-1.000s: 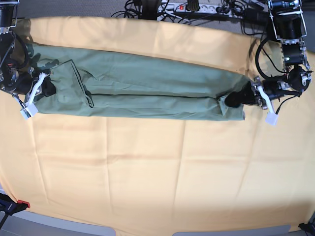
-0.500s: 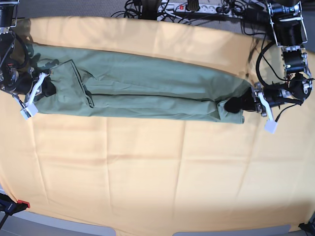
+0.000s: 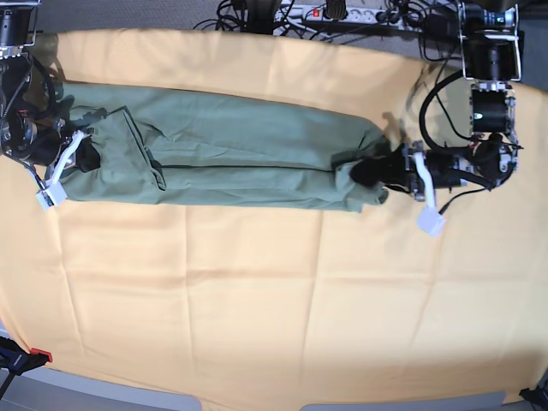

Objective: Fold the T-shirt properly
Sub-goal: 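Fold the held strip end toward the right gripper with the left gripper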

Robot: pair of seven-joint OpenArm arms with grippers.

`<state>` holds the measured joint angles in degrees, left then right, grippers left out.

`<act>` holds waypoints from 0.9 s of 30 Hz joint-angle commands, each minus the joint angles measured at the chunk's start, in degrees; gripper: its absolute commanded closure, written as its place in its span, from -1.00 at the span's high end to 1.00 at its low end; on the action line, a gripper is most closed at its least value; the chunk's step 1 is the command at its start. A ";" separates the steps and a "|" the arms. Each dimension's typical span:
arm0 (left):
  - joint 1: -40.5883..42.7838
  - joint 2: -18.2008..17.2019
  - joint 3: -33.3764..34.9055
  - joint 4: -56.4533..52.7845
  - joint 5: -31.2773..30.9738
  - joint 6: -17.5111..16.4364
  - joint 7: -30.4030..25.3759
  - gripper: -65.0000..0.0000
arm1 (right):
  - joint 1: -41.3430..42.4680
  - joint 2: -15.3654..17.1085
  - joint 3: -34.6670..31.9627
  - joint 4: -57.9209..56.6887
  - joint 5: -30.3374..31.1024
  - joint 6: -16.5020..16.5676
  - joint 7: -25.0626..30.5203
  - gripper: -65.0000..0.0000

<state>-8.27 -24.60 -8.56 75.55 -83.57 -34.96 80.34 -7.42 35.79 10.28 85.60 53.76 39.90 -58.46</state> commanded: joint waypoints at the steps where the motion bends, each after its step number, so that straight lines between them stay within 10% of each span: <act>1: -1.16 0.22 0.00 0.96 -1.43 -0.22 -0.34 -1.00 | 0.46 0.24 -0.07 0.55 -0.04 0.10 -0.24 -1.00; 23: -1.14 21.81 0.04 0.94 6.99 -4.48 -5.33 -1.00 | 0.46 0.26 -0.07 0.55 -0.04 0.10 -0.68 -1.00; 27: -1.09 22.91 2.19 0.94 5.14 -4.46 -5.14 -0.01 | 0.46 0.26 -0.07 0.55 -0.04 0.10 -0.68 -1.00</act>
<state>-8.27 -2.09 -6.37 75.55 -76.58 -39.07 75.92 -7.40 35.66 10.31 85.60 53.78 39.92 -58.52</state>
